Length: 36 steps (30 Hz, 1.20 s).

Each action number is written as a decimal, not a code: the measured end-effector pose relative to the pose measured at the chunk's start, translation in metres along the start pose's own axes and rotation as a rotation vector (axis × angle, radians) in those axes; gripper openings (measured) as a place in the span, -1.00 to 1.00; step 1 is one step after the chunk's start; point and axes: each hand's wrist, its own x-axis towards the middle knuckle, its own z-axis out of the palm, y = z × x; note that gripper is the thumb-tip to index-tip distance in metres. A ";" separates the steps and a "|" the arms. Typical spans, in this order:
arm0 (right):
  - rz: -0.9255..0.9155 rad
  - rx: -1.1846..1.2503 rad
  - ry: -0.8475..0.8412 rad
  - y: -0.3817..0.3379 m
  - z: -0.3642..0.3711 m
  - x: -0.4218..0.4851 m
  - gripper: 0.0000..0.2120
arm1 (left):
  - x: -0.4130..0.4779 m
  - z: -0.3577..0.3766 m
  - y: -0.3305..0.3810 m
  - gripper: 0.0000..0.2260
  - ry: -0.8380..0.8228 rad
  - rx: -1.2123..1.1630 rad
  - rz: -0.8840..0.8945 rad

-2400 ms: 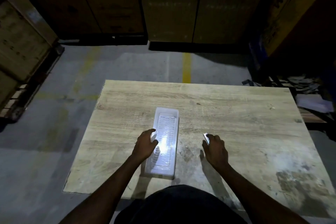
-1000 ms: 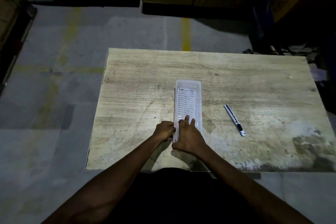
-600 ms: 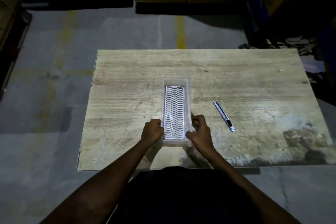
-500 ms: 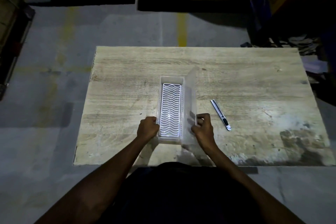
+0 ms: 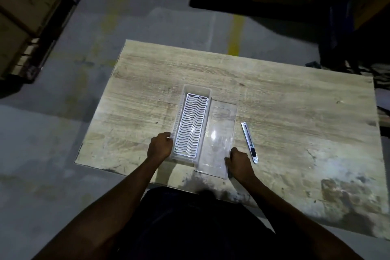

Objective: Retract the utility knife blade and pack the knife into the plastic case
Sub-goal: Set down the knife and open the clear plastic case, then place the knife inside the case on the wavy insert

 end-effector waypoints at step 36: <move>0.459 -0.001 0.395 -0.023 -0.045 0.069 -0.70 | -0.004 0.005 -0.002 -0.69 0.053 -0.079 -0.027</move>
